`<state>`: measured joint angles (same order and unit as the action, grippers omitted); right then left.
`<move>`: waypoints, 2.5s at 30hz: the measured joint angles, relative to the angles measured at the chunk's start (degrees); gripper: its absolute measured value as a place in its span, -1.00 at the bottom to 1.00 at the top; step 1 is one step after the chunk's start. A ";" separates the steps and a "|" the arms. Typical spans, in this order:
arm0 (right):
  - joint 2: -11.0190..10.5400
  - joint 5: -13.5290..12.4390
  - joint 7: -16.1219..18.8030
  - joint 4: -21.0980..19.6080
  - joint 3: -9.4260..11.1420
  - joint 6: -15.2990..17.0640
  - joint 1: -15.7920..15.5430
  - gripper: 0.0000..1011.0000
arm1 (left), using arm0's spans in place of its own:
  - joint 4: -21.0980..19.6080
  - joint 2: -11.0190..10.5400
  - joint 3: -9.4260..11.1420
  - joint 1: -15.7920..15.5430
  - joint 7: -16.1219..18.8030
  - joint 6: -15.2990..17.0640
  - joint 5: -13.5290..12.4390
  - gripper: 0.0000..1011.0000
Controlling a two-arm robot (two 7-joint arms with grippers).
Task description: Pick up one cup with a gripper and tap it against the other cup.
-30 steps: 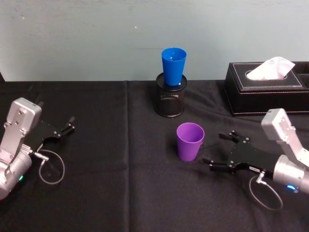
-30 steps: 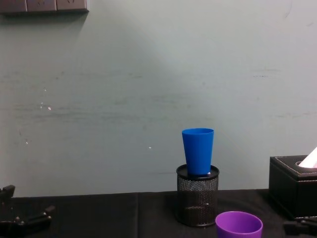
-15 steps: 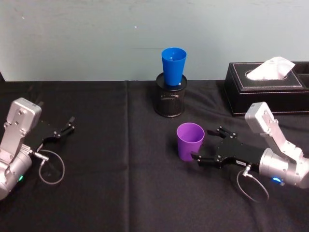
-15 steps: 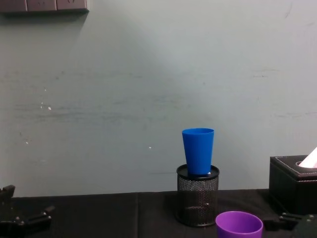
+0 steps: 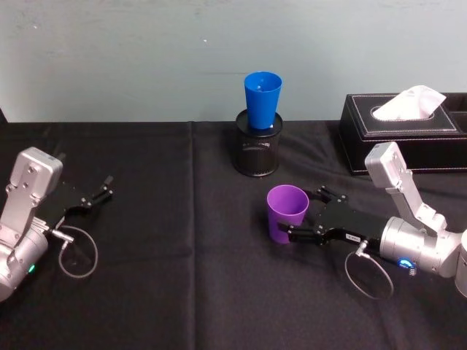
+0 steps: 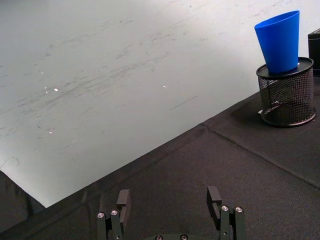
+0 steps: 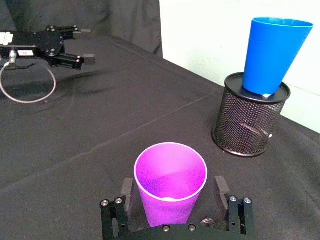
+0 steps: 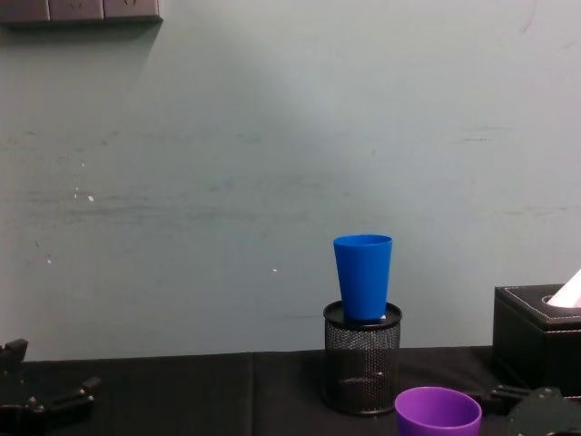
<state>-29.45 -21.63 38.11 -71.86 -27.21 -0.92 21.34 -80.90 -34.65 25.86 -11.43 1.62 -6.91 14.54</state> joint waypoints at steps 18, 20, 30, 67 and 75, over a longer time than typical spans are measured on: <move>1.70 -2.29 0.83 2.38 -0.90 0.30 0.71 0.91 | 0.00 0.00 0.00 0.00 0.00 0.00 0.00 0.98; 1.79 -2.49 1.05 2.54 -1.06 0.14 0.73 0.84 | 0.00 0.00 0.00 0.00 0.00 0.00 0.00 0.98; 1.79 -2.97 0.68 2.36 -1.25 0.27 0.47 0.49 | 0.00 0.00 0.00 0.00 0.00 0.00 0.00 0.98; -0.91 -7.15 -2.35 -8.92 0.17 7.47 1.51 0.44 | 0.00 0.00 0.00 0.00 0.00 0.00 0.01 0.98; -0.91 -7.07 -2.31 -8.87 0.19 7.39 1.46 0.44 | 0.00 0.00 0.00 0.00 0.00 0.00 0.00 0.98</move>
<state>-30.36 -28.71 35.80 -80.73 -27.02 6.47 22.80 -80.90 -34.65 25.86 -11.43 1.62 -6.90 14.55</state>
